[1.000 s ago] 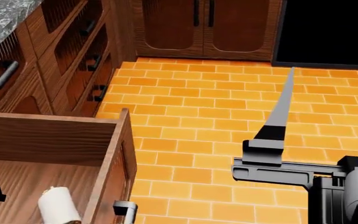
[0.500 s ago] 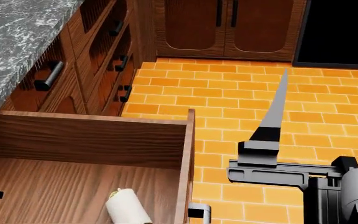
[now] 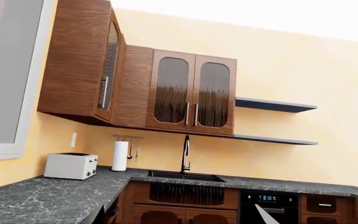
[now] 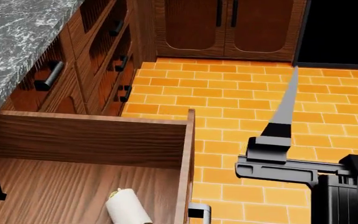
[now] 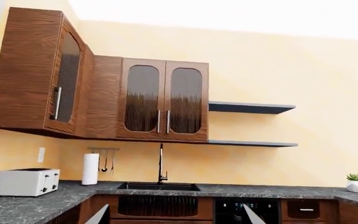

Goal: Close the right drawer.

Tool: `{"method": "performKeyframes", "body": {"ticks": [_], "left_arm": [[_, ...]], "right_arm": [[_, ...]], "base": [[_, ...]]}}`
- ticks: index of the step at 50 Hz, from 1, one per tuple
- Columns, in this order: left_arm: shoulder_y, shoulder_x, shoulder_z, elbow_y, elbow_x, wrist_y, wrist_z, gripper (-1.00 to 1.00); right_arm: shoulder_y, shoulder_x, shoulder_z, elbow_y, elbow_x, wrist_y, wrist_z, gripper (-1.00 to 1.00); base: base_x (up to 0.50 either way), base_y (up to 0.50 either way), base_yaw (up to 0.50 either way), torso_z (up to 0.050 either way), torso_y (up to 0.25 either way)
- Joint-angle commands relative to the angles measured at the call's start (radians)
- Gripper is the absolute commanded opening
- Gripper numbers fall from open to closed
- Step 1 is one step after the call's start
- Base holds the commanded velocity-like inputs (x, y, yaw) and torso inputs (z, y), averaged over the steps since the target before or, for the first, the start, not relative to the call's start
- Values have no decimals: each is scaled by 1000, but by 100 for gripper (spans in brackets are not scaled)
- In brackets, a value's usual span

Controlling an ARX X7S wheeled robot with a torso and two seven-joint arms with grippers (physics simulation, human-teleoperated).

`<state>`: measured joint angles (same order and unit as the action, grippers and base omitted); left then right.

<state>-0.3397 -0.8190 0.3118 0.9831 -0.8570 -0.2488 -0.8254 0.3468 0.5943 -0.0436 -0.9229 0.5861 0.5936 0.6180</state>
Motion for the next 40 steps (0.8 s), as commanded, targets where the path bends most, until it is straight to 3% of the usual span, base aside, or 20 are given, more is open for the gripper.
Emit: {"method": "performKeyframes", "body": {"ticks": [1,21,30,40], "left_arm": [[-1,-4,2,-4,-6,7,-1,100],[6,-7,12,-8,9,15,-3,100],[2,-5,17,-20,9,18,0,100],[-1,0,21,-45,14,22,8,100]], "right_arm": [[-3,-6,30,79,8,-20,-4,100],[-232,-38,44,377,-96,-175,-65,100],[-222,-71,-14,493,-128,-208,-100,100],[-147,-131,-77,760,-160,-312,-202,100]], "base": [[0,0,0,0,0],[0,0,0,0,0],[0,0,0,0,0],[0,0,0,0,0]]}}
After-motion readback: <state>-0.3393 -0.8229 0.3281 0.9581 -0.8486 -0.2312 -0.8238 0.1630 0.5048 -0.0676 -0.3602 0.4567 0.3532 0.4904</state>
